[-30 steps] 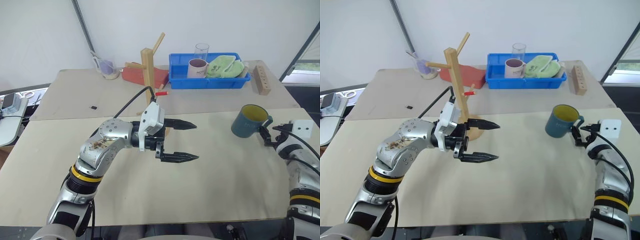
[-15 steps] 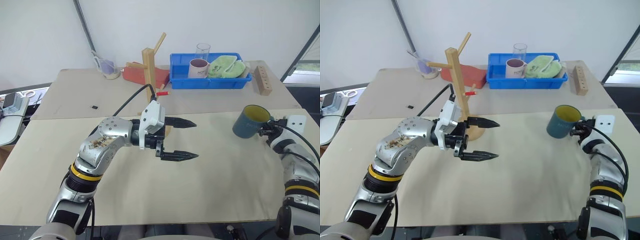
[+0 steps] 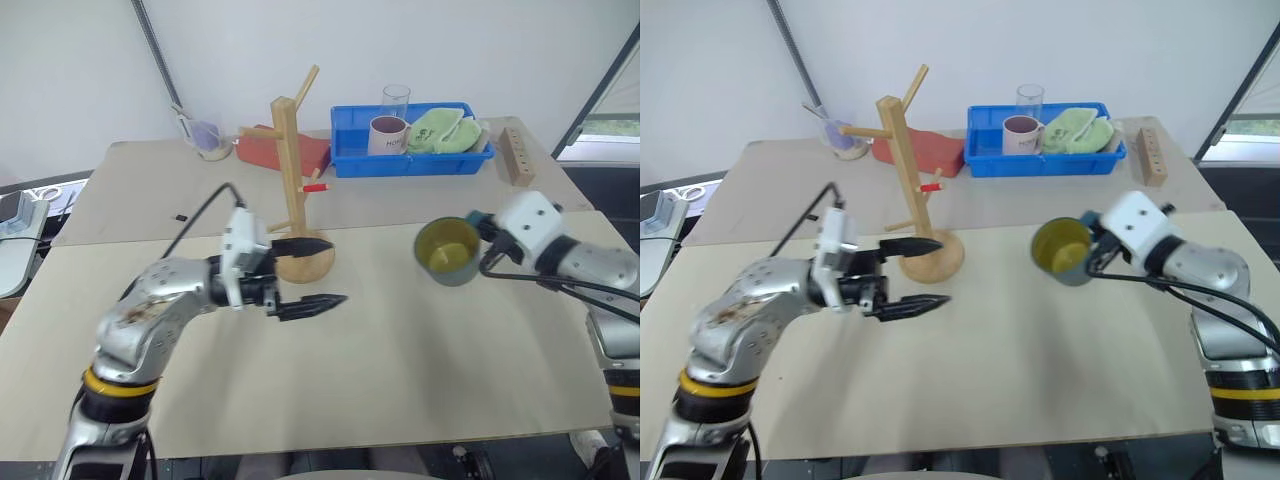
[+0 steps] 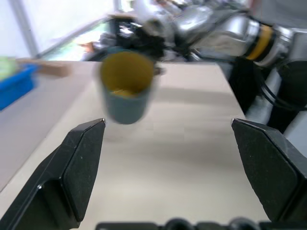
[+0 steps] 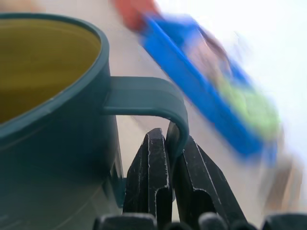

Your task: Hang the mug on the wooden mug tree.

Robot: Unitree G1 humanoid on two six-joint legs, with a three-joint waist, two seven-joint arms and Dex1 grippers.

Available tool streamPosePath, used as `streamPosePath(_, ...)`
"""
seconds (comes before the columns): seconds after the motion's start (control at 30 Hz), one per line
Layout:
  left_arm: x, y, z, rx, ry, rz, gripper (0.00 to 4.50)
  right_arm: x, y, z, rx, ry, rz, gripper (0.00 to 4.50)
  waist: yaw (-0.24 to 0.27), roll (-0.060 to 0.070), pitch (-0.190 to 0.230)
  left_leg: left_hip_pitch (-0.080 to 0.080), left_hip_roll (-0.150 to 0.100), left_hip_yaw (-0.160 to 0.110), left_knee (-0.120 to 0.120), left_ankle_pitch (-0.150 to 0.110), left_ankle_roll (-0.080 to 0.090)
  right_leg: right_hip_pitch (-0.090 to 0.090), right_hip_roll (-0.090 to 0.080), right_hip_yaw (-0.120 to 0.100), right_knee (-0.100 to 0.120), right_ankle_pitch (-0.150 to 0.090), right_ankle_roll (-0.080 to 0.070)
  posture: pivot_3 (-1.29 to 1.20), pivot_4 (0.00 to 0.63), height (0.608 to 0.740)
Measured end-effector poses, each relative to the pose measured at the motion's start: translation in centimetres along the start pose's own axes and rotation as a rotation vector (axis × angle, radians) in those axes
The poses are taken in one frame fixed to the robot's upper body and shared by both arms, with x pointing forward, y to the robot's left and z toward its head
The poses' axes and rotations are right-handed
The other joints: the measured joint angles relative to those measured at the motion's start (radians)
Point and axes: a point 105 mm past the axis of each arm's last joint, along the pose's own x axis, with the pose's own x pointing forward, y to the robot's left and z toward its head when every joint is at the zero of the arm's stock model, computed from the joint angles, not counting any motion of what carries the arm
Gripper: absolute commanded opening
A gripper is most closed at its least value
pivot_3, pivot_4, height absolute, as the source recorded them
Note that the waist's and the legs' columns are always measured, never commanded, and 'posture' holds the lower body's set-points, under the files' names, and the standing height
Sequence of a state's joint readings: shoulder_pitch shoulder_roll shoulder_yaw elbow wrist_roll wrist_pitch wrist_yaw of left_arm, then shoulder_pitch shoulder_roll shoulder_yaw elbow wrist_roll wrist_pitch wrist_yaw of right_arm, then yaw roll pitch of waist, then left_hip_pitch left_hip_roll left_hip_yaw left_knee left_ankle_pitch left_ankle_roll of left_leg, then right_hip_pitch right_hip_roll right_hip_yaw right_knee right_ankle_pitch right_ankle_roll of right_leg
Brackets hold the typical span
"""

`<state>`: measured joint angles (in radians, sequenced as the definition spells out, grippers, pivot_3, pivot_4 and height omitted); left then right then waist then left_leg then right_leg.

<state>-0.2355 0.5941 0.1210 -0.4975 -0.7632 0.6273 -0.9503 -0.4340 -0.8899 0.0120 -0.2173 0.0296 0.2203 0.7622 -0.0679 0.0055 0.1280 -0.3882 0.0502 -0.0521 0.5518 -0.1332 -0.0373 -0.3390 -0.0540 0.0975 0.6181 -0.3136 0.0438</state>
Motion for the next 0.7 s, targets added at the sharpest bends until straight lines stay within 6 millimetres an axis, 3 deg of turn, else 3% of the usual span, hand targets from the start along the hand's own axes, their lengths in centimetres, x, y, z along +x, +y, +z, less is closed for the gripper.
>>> streamPosePath(0.07,-2.1,0.2,0.6,-0.016,-0.007,0.082,4.50,0.8,-0.8,3.2,-0.108,-0.063,0.030,0.03,0.003,-0.003,0.002,0.000,0.000,0.000,-0.001,-0.002,-0.003,-0.001,-0.001,-0.001,-0.001,-0.001,-0.001,0.00,0.150,0.724)
streamPosePath(0.13,-3.6,0.5,1.3,-0.024,-0.025,0.140,4.50,1.6,-1.0,5.0,-0.172,-0.099,0.065,0.03,0.011,-0.003,0.002,-0.001,-0.001,0.001,-0.003,-0.003,-0.004,-0.001,-0.002,-0.001,-0.003,-0.001,-0.001,0.00,0.150,0.724)
streamPosePath(0.27,-6.4,0.9,1.9,-0.008,0.025,0.220,4.50,3.8,-0.7,7.2,-0.260,-0.146,0.162,0.03,0.025,-0.006,0.004,-0.001,-0.002,0.004,-0.006,-0.003,-0.004,-0.003,-0.006,-0.001,-0.006,0.000,-0.002,0.00,0.150,0.724)
streamPosePath(0.5,-5.9,0.7,2.3,0.003,0.023,0.190,4.50,7.2,-0.2,7.7,-0.339,-0.159,0.248,0.03,0.035,-0.005,0.003,-0.006,-0.001,0.007,-0.012,-0.002,-0.004,-0.011,-0.005,-0.001,-0.004,0.003,-0.004,0.00,0.150,0.724)
streamPosePath(0.7,-5.1,0.6,2.8,0.023,0.011,0.180,4.50,8.2,-0.9,8.7,-0.406,-0.173,0.271,0.03,0.028,-0.005,0.003,-0.001,0.000,0.003,-0.014,0.003,0.004,-0.013,-0.001,-0.001,0.004,0.003,-0.004,0.00,0.150,0.724)
